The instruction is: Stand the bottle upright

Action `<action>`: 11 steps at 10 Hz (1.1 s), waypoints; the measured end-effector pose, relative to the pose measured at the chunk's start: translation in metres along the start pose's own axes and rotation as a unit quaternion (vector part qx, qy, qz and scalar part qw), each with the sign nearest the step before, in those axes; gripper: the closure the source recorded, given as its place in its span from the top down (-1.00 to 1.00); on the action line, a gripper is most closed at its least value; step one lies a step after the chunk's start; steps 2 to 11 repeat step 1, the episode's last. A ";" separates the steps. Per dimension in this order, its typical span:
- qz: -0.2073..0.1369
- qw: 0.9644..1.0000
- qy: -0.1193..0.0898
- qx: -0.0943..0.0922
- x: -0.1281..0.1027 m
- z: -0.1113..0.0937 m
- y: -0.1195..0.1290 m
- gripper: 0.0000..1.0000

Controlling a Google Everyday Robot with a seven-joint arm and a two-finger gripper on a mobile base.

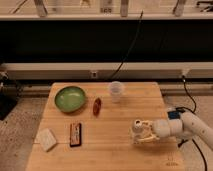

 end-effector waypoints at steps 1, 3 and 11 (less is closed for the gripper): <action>0.000 1.000 -0.001 0.000 0.001 0.001 0.000 -1.00; 0.000 1.000 -0.001 0.000 0.001 0.001 0.000 -1.00; 0.000 1.000 -0.001 0.000 0.001 0.001 0.000 -1.00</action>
